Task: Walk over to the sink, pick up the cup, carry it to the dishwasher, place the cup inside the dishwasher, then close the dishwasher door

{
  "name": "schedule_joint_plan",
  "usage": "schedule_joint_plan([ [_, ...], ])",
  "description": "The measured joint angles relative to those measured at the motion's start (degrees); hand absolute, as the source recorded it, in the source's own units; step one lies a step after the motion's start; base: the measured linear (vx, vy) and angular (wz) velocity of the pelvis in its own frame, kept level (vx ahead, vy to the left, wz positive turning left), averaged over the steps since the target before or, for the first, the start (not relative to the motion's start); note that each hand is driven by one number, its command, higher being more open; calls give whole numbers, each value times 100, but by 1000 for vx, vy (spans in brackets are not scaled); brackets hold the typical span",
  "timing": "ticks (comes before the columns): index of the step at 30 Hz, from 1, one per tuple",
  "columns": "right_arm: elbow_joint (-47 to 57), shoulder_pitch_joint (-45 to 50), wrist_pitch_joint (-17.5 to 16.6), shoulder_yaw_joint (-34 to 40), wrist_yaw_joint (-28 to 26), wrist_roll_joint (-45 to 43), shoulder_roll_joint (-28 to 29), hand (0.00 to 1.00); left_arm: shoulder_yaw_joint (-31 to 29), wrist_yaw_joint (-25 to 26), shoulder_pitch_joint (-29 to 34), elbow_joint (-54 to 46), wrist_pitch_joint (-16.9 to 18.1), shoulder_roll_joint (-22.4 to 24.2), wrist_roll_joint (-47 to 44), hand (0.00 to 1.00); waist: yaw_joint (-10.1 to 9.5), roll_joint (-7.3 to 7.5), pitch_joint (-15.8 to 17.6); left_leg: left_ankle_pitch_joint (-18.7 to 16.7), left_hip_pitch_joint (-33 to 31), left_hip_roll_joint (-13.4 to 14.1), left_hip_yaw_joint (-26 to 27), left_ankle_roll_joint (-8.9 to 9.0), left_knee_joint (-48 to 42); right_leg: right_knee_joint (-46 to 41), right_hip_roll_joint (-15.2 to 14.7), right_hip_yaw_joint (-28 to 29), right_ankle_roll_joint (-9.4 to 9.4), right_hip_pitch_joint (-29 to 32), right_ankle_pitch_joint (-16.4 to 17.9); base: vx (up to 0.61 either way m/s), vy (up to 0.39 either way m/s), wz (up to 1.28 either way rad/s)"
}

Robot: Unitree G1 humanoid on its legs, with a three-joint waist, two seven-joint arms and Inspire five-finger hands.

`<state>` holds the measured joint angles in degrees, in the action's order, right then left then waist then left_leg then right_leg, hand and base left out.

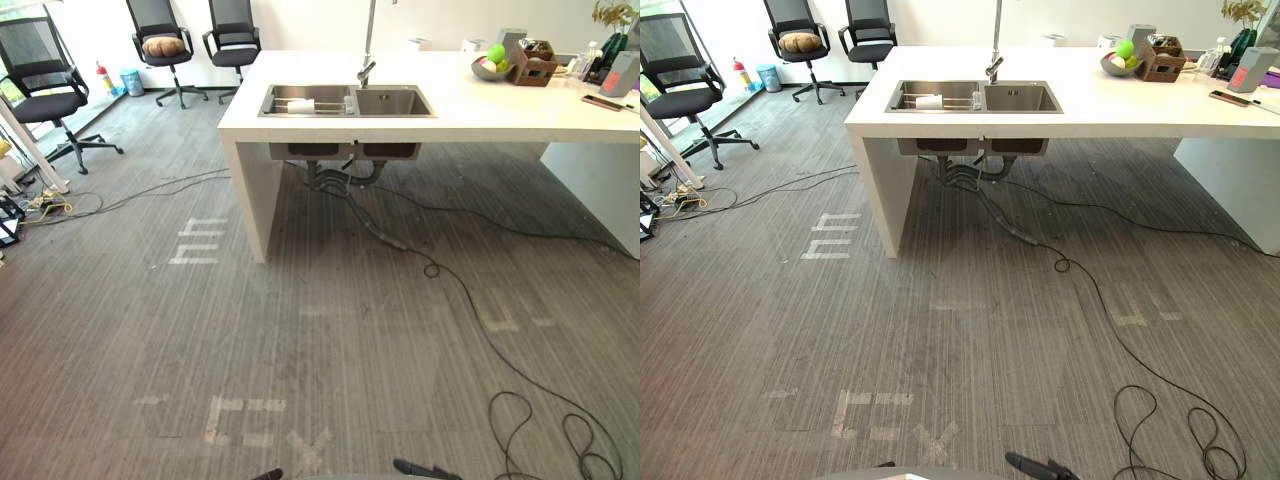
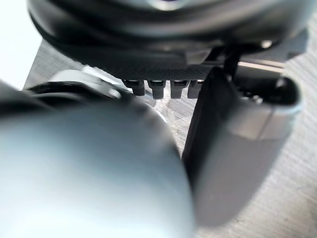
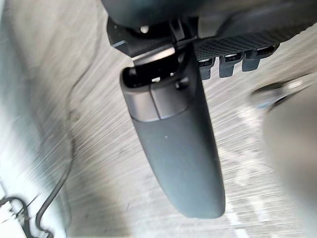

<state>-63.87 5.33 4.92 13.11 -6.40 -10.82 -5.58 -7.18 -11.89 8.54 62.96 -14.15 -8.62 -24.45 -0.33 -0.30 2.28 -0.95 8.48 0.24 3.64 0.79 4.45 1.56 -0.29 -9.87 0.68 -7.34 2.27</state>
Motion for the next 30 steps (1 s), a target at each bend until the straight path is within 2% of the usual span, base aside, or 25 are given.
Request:
schedule_joint_plan([
  [5,16,-184,-58,-1,-49,204,106,100,37,329,-91,-37,279,16,145,100,8,28,151,17,15,-40,-148,7,37,30,-40,-160,61,-58,38,-6,-11,15],
  [9,16,-213,-59,-20,-224,167,110,100,35,605,-93,-45,375,15,147,100,26,54,195,17,10,-70,-141,7,40,30,-71,-169,96,-62,61,-5,0,1],
  [16,16,-256,-68,-138,-371,113,108,100,-31,1064,-77,-32,721,66,-117,100,30,88,264,18,15,-103,-145,5,41,30,-105,-194,140,-79,67,-26,-5,1],
  [22,-23,-243,-124,-240,-485,-93,85,100,-211,1140,-15,-10,937,169,-433,100,31,88,265,31,21,-118,-186,-11,41,26,-124,-262,182,-109,75,-45,-14,6],
  [26,-89,-230,-246,-251,-507,-281,77,100,-263,1138,5,0,859,197,-749,100,41,89,266,62,26,-135,-285,-30,43,9,-140,-357,209,-149,91,-45,-19,11],
  [27,-90,-227,-267,-255,-513,-303,78,100,-264,1131,6,0,835,197,-799,100,45,90,267,69,29,-139,-308,-36,44,-20,-148,-384,230,-151,105,-46,-20,22],
  [30,-46,-237,-339,-287,-566,-573,54,100,-261,1017,12,1,816,186,-885,100,86,145,357,74,89,-176,-375,-63,39,-806,-320,-572,580,53,497,-65,2,29],
])
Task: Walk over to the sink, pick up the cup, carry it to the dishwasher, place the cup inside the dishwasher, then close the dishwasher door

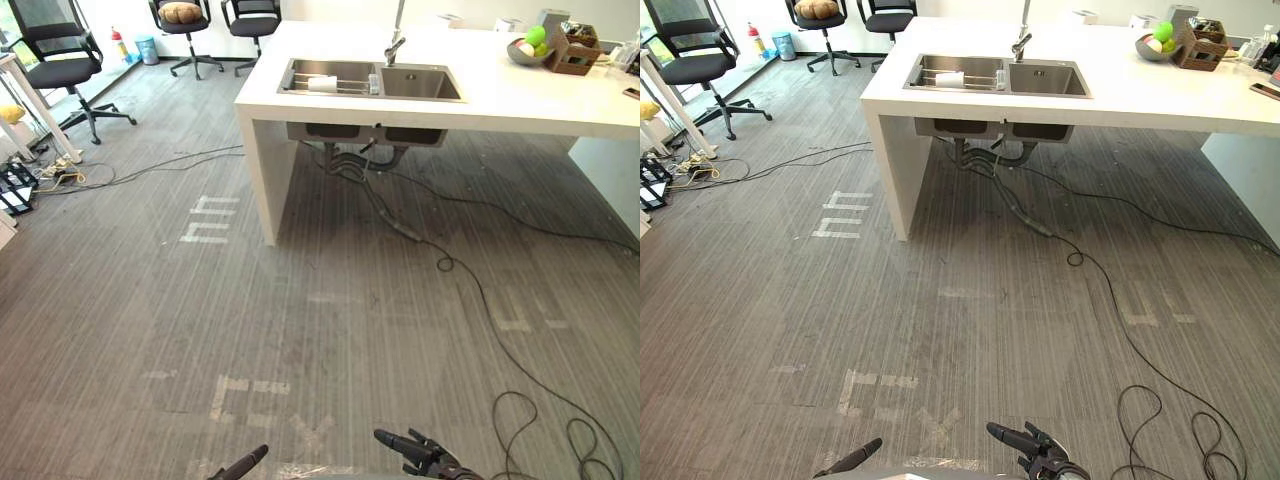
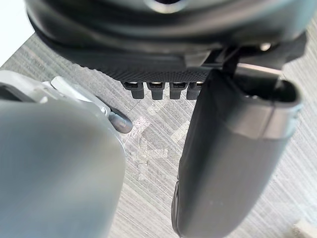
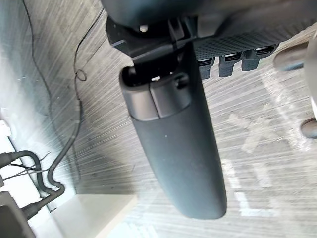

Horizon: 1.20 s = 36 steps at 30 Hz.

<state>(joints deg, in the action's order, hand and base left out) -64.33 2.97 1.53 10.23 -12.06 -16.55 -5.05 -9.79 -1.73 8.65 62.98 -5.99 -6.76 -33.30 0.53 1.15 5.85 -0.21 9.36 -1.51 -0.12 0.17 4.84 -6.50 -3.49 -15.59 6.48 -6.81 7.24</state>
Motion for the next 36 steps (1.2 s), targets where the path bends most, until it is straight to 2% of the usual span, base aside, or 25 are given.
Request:
schedule_joint_plan([
  [2,241,-6,-63,-128,1,-229,-60,100,8,-106,7,1,27,1,1,100,14,-4,92,-125,63,-72,-64,-246,-69,-1781,-344,-12,177,705,287,-81,67,23],
  [4,463,-28,-179,-196,-1,-400,-57,100,9,-147,42,-18,31,-74,-76,100,9,38,237,-181,228,-166,-68,-419,-154,-3233,-691,38,102,1286,211,-36,70,5],
  [5,530,-27,-244,-224,0,-523,-64,100,8,-131,85,4,21,-116,-181,100,24,98,261,-208,355,-182,-80,-455,-161,-3664,-784,81,31,1492,344,2,52,4],
  [7,542,-24,-327,-276,4,-717,-57,100,5,-106,134,5,28,-115,-288,100,25,93,263,-262,365,-108,-105,-489,-252,-3382,-774,55,4,1644,496,45,38,9],
  [10,539,-27,-343,-278,-14,-871,-37,100,-17,-79,137,33,35,-100,-147,100,29,26,315,-435,310,124,-164,-386,-466,-1965,-501,172,-68,1705,431,168,-29,7],
  [11,542,-35,-349,-274,-49,-887,-25,100,-21,-78,130,37,27,-86,-90,100,28,-14,343,-596,301,273,-185,-330,-606,-1467,-317,328,-69,1753,243,208,-98,6],
  [13,603,-11,-361,-266,-107,-974,-7,100,-149,-75,129,36,27,-59,-49,100,27,-20,353,-887,298,405,-254,-228,-862,-1108,-219,514,-48,1880,-76,244,-161,17],
  [15,707,93,-403,-137,-166,-1160,42,100,-398,-40,169,14,56,35,-51,100,28,-15,358,-1404,373,448,-472,-85,-1295,-1214,-308,641,-91,1887,-188,400,-329,48],
  [17,721,137,-401,-38,-155,-1293,63,100,-562,24,213,-9,138,114,-47,100,22,2,350,-1719,464,442,-621,37,-1471,-1314,-385,649,-129,1816,-209,303,-263,45],
  [18,725,152,-400,27,-153,-1373,76,100,-627,66,219,-7,190,164,-37,100,32,-16,351,-1836,511,475,-676,89,-1514,-1472,-366,621,-293,1827,-393,347,-294,44],
  [19,765,188,-395,131,-169,-1435,45,100,-743,177,237,19,270,320,-37,100,56,-161,285,-1983,626,714,-751,156,-1464,-1882,-227,494,-381,1897,-92,468,-349,27],
  [20,683,143,-330,194,-167,-1427,8,100,-889,214,297,38,316,410,-63,100,26,-287,205,-1930,694,859,-737,242,-1547,-2135,-82,437,-522,1936,208,572,-413,16],
  [21,622,99,-302,201,-166,-1424,1,100,-949,257,299,38,334,444,-114,100,25,-291,201,-1875,662,907,-740,320,-1726,-2245,-30,417,-622,1918,317,593,-414,-12],
  [24,514,57,-164,156,-169,-1314,-7,100,-1138,434,286,63,536,518,89,100,36,-325,175,-1416,-20,1024,-733,491,-3677,-2013,283,433,-818,1477,665,453,-303,-20],
  [25,515,96,-131,49,-168,-1294,-36,100,-1207,505,279,57,649,568,240,100,26,-351,158,-873,-572,1103,-702,722,-4898,-1687,428,461,-870,1162,689,548,-273,-18],
  [26,495,129,-79,-11,-172,-1204,-77,100,-1280,570,284,10,820,626,432,100,12,-366,169,-894,-1152,1335,-407,674,-6227,-1331,597,508,-930,770,666,546,-237,-20],
  [27,461,126,-55,-66,-173,-1173,-92,100,-1292,582,284,0,898,631,539,100,8,-375,178,-950,-1373,1443,-224,591,-6733,-1156,658,543,-953,543,652,463,-131,-23],
  [28,380,132,-40,-167,-175,-1105,-92,100,-1344,612,267,-32,1075,630,684,100,-44,-290,232,-1045,-1731,1488,-2,475,-7338,-830,689,598,-968,79,639,457,-100,-26],
  [29,360,150,14,-213,-165,-1065,-94,100,-1331,617,231,-144,1244,646,896,100,-133,-256,254,-1193,-2093,1408,200,408,-7454,-546,667,682,-969,-313,637,452,-75,-29],
  [31,350,46,116,-211,-107,-1037,-93,100,-1207,543,181,-367,1414,651,1122,100,-190,-254,366,-1467,-2603,1178,557,219,-6912,-226,556,820,-968,-765,637,435,31,-40],
  [32,343,-64,178,-200,-79,-1029,-100,100,-1076,536,157,-518,1459,635,1220,100,-222,-246,466,-1571,-2824,1005,899,132,-5942,-142,414,931,-966,-946,639,428,93,-48],
  [33,343,-104,193,-175,-76,-1012,-113,100,-994,550,150,-586,1488,624,1296,100,-233,-248,493,-1507,-2872,873,1032,154,-5176,-145,337,956,-949,-994,649,427,125,-60],
  [34,371,-127,203,-173,-98,-977,-122,100,-793,586,215,-812,1549,621,1491,100,-268,-306,486,-928,-2787,644,1057,279,-3216,-173,252,1048,-854,-1025,715,452,173,-73],
  [35,400,-122,200,-174,-128,-884,-107,100,-588,665,294,-1010,1649,661,1645,100,-356,-419,479,146,-2625,626,1006,247,-2300,-158,234,1220,-762,-1100,810,562,252,-94],
  [36,422,-161,202,-246,-157,-789,-28,100,-380,794,246,-1252,1740,597,1879,100,-392,-320,523,323,-2458,497,1124,-223,-2126,-69,138,1374,-697,-1164,866,528,269,-58],
])
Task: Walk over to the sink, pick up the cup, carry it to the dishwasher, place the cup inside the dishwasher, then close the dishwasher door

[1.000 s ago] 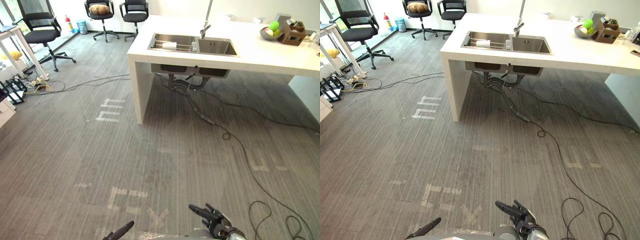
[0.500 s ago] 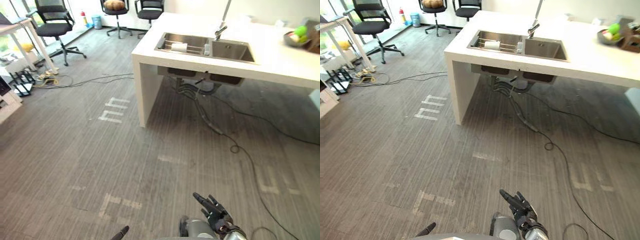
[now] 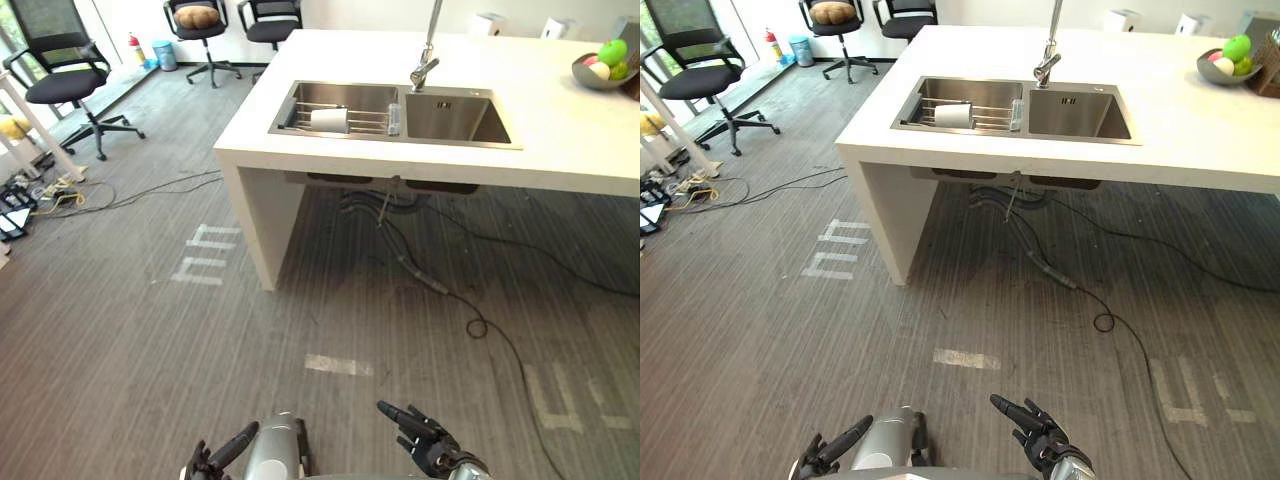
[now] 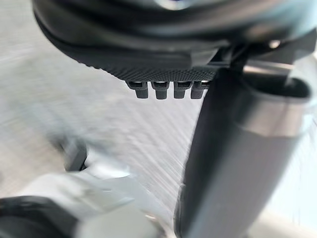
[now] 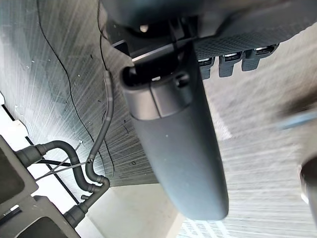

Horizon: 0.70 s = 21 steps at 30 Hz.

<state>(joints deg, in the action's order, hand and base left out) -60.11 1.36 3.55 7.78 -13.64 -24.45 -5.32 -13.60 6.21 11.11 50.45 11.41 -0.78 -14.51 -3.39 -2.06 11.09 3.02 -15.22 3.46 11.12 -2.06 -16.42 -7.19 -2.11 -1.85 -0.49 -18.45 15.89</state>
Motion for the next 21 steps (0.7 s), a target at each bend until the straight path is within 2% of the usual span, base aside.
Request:
schedule_joint_plan([
  [1,42,-10,-5,-32,-66,18,14,100,253,160,-96,-276,109,-68,160,100,46,21,10,-97,-60,-79,-29,-19,-31,5,3,114,22,25,-19,457,255,-10],
  [2,16,-6,-5,-39,-81,72,0,100,603,348,-229,-755,306,-86,346,100,50,45,34,-214,-68,-229,-25,-147,-81,-28,-28,155,27,89,-127,320,176,29],
  [3,-17,1,-1,-51,-78,101,-14,100,767,423,-282,-1036,354,-77,435,100,72,46,35,-266,-55,-302,-17,-209,-117,-87,-101,141,33,77,-124,245,133,21],
  [7,111,82,133,-173,-85,153,-38,100,1801,944,-500,-3606,576,-303,1713,100,170,57,20,-751,90,-445,111,-324,-488,-858,-320,95,125,185,-137,289,113,-6],
  [9,137,182,130,-62,-60,144,-76,100,2153,993,-904,-4289,841,-500,2529,100,284,68,0,-797,464,-596,92,-317,-151,-1908,-455,-22,400,519,-330,214,96,4],
  [10,254,247,101,161,-22,85,-76,100,2346,980,-1179,-4562,956,-675,2976,100,350,90,-27,-798,827,-693,94,-325,157,-2883,-573,-25,689,885,-735,287,130,5],
  [11,358,306,50,320,-16,91,-51,100,2529,924,-1388,-4749,1034,-870,3305,100,460,114,-109,-836,1229,-754,37,-384,455,-3843,-667,-23,1019,1273,-1524,311,117,4],
  [12,407,332,11,321,-27,94,-49,100,2603,880,-1478,-4827,1053,-971,3411,100,510,88,-169,-865,1417,-773,17,-408,585,-4332,-714,-25,1023,1468,-1897,391,109,2],
  [13,513,344,-67,330,-105,100,-55,100,2662,820,-1635,-4948,1104,-1104,3535,100,589,165,-195,-947,1757,-830,6,-406,755,-5448,-864,-131,857,1972,-1818,325,29,1],
  [14,655,384,-151,398,-200,100,-73,100,2663,811,-1726,-5019,1103,-1168,3605,100,659,192,-211,-1047,2005,-837,-28,-393,859,-6208,-1005,-350,508,2479,-1589,315,5,2],
  [15,709,401,-178,458,-218,102,-74,100,2663,814,-1755,-5036,1093,-1172,3614,100,694,165,-230,-1097,2093,-817,-50,-376,892,-6398,-1048,-477,329,2736,-1461,310,-39,15],
  [16,790,414,-238,535,-234,103,-76,100,2662,830,-1830,-5066,1035,-1205,3652,100,758,175,-258,-1151,2284,-761,-105,-357,979,-6388,-1099,-684,171,3165,-1218,409,-110,23],
  [18,790,440,-267,551,-227,115,-125,100,2668,769,-1998,-5066,928,-1264,3602,100,797,150,-246,-1229,2493,-605,-210,-185,1014,-5573,-1083,-966,216,3571,-847,460,-164,34],
  [19,752,467,-265,584,-190,172,-107,100,2670,701,-2146,-5067,828,-1326,3571,100,878,120,-214,-1300,2582,-436,-326,-59,1019,-4475,-1006,-1171,201,3629,-691,365,-162,42],
  [20,708,477,-247,586,-181,210,-90,100,2672,655,-2205,-5070,775,-1368,3528,100,910,103,-203,-1328,2604,-344,-340,8,1006,-3736,-907,-1225,195,3596,-690,477,-234,42],
  [21,684,540,-204,582,-161,254,-5,100,2678,542,-2309,-5071,652,-1481,3391,100,916,122,-194,-1406,2679,-183,-333,173,911,-2128,-668,-1229,188,3413,-834,504,-280,8],
])
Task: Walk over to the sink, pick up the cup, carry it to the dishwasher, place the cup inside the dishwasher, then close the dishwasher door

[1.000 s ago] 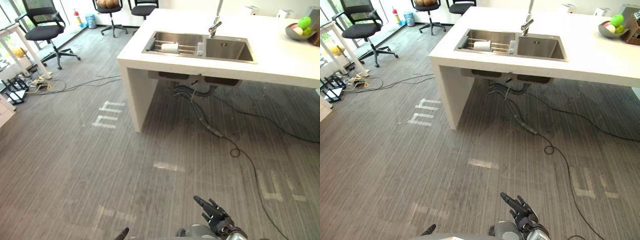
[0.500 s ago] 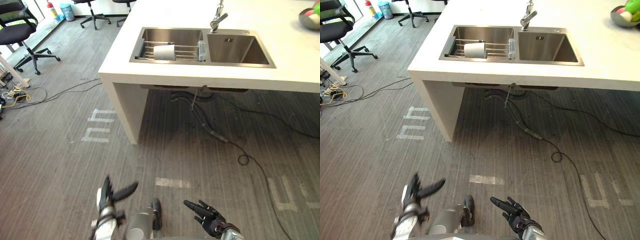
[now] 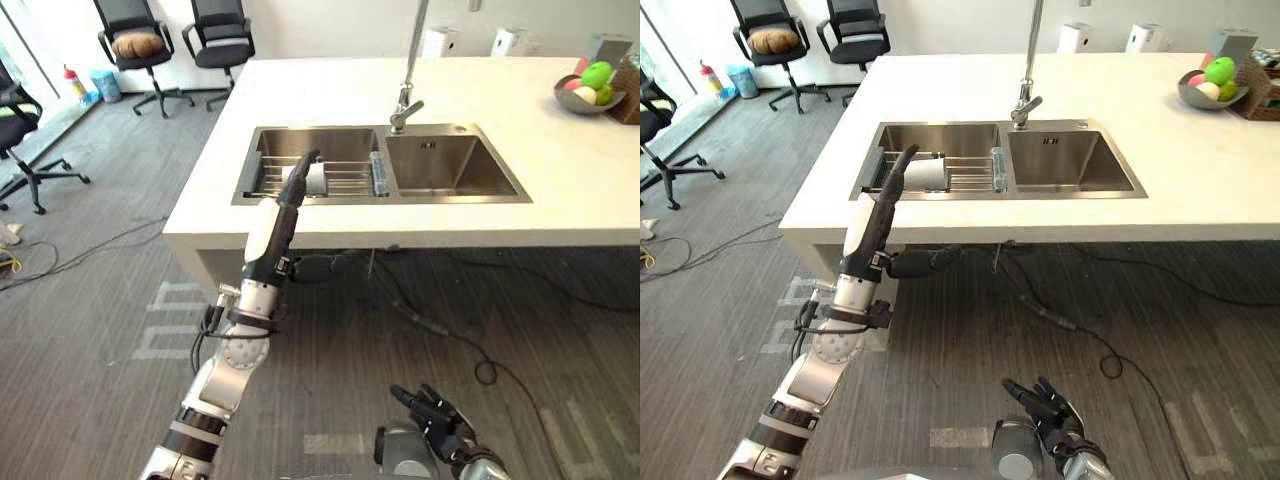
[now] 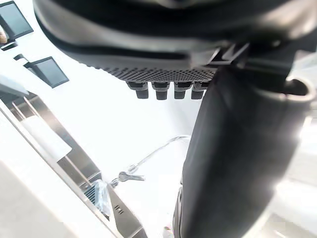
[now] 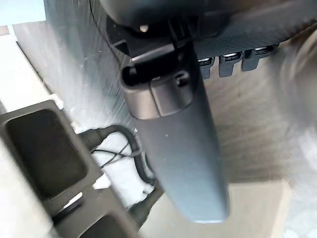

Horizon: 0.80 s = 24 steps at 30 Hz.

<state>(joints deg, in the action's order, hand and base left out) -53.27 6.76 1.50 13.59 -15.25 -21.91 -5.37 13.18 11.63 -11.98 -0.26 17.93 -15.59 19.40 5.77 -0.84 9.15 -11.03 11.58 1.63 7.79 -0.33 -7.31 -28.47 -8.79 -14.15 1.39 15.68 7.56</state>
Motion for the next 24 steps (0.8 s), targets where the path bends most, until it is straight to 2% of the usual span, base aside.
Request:
schedule_joint_plan([
  [1,-12,103,93,-79,20,87,64,100,-25,-72,-30,0,-124,-100,-37,100,-14,91,-38,-170,192,118,13,216,-118,1509,191,182,-108,-348,-983,540,-304,0],
  [2,-16,176,136,-113,33,121,88,100,-29,-93,-45,15,-203,-126,-26,100,9,56,-38,-299,287,199,53,314,-217,1721,287,230,-104,-523,-1379,536,-279,-27],
  [3,-13,188,314,-89,38,168,-35,100,-8,-174,-80,-3,-458,34,-27,100,-16,-212,-77,-330,323,556,239,393,-332,1670,646,359,-194,-617,-1298,471,-245,-24],
  [5,-7,173,535,-89,17,191,-54,100,113,-225,-261,1,-570,90,-24,100,-15,-194,-58,-220,332,650,308,397,-285,1391,750,450,-243,-608,-934,353,-218,-24],
  [7,129,235,801,-125,4,194,-112,100,300,-352,-349,1,-672,99,-14,100,31,-188,-80,-80,535,723,297,524,-399,804,779,457,-265,-608,-342,282,-177,-6],
  [9,235,263,997,-214,-2,192,-176,100,322,-437,-339,1,-762,99,-14,100,17,-189,-89,-57,496,751,202,556,-759,640,774,464,-281,-681,-77,268,-146,4],
  [10,290,285,1119,-300,-8,186,-224,100,322,-465,-320,5,-873,89,-18,100,3,-186,-98,-7,279,809,83,597,-1335,698,780,438,-295,-804,39,267,-174,20],
  [11,305,312,1219,-313,-12,183,-243,100,311,-485,-317,5,-977,89,-24,100,-2,-196,-112,157,-197,948,-20,673,-2264,902,814,358,-312,-1002,77,207,-151,28],
  [12,300,324,1265,-328,-12,185,-258,100,298,-499,-317,5,-1020,82,-27,100,-9,-195,-111,286,-474,1061,-12,630,-2818,1068,850,316,-304,-1145,92,208,-153,35],
  [13,280,374,1337,-341,-11,184,-280,100,270,-550,-316,7,-1085,37,-40,100,-39,-204,-118,194,-929,1399,154,565,-3716,1382,967,233,-359,-1459,44,229,-139,22],
  [14,202,425,1334,-390,-10,184,-300,100,202,-570,-312,72,-1100,-21,-70,100,-93,-181,-130,-1,-1105,1644,408,576,-3875,1633,1028,189,-439,-1780,-7,286,-147,14],
  [15,128,420,1327,-392,-9,184,-304,100,159,-576,-313,106,-1123,-58,-122,100,-109,-160,-150,-103,-1137,1686,521,571,-3751,1736,1024,189,-439,-1917,-18,242,-101,-6],
  [17,-160,393,1255,-436,-10,217,-385,100,-82,-641,-345,127,-1143,-181,-328,100,-176,-131,-335,-157,-1226,1496,855,603,-2173,1959,888,240,-394,-2105,-49,271,-17,-11],
  [18,-216,354,1233,-440,-10,257,-425,100,-176,-671,-385,128,-1142,-183,-405,100,-182,-183,-372,-70,-1231,1402,876,663,-1625,1955,848,247,-382,-2107,-52,258,46,-6],
  [19,-281,287,1220,-432,-14,331,-465,100,-281,-682,-437,140,-1142,-209,-503,100,-178,-195,-380,201,-1186,1220,876,652,-840,1953,797,261,-359,-2107,-50,247,135,-9],
  [20,-348,274,1199,-374,-21,407,-526,100,-365,-679,-553,220,-1146,-273,-587,100,-170,-286,-434,1310,-1087,995,828,627,385,1950,789,289,-239,-2119,-10,230,155,-13],
  [21,-376,270,1174,-369,-10,407,-520,100,-381,-678,-585,252,-1146,-326,-637,100,-167,-278,-456,1539,-1047,950,869,621,537,1950,784,306,-157,-2139,41,247,175,-4],
  [22,-386,276,1112,-361,5,403,-448,100,-399,-677,-589,315,-1164,-435,-732,100,-131,-204,-516,1666,-906,793,870,571,833,1953,666,296,-109,-2152,58,136,113,5],
  [24,-388,286,1052,-269,22,404,-441,100,-402,-686,-588,323,-1168,-593,-834,100,-70,-200,-523,1732,-815,629,863,496,1137,1965,522,271,1,-2141,126,116,129,18],
])
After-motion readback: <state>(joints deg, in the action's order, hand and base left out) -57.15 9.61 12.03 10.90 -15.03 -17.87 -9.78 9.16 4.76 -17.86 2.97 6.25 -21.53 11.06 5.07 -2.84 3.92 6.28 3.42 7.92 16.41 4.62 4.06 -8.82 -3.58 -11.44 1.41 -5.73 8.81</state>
